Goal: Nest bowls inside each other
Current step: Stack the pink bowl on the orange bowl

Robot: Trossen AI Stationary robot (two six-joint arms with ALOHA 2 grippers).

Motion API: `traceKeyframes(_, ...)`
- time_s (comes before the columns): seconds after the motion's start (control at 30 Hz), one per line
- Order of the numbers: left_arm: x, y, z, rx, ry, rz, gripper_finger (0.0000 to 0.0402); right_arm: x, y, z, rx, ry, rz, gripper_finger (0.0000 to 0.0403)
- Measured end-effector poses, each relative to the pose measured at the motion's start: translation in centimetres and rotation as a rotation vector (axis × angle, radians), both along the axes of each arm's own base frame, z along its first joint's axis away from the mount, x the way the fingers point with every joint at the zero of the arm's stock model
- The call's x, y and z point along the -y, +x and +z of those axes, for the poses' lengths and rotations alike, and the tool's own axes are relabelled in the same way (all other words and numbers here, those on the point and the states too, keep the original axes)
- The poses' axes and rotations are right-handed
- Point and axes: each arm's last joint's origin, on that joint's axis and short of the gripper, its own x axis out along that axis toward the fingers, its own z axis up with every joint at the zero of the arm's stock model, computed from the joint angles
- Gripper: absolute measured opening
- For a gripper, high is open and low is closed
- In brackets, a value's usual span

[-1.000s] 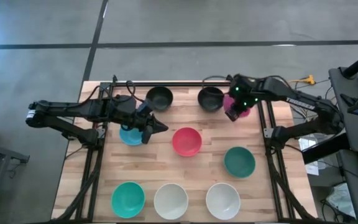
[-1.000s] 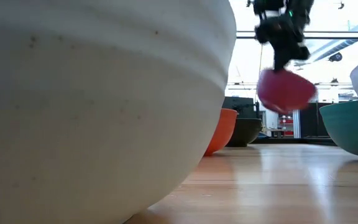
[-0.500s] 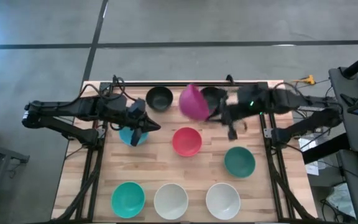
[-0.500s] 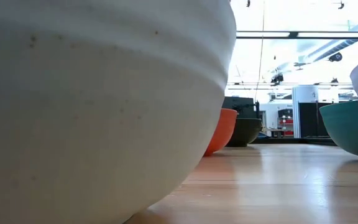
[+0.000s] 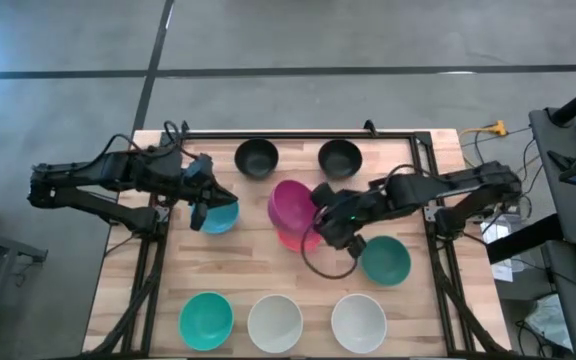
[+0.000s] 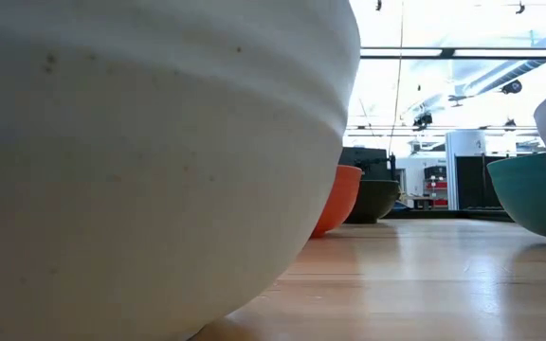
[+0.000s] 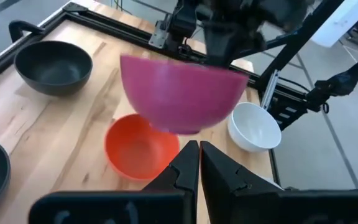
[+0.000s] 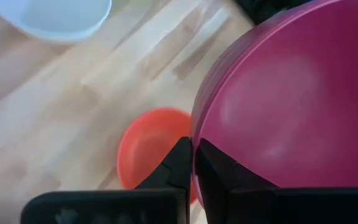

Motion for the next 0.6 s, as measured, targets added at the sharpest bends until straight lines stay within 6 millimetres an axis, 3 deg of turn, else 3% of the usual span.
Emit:
traceKeyframes(0.2,0.0,-0.5,-1.2,-0.025,-0.002,0.001,0.0000,-0.6,1.5,-2.4,-0.175,-0.056,0.038,0.0013)
traceKeyframes(0.6,0.0,-1.2,-2.8,-0.174,0.009,0.000,0.0000,-1.1,4.3,-5.4,-0.331,-0.073,-0.070,0.0013)
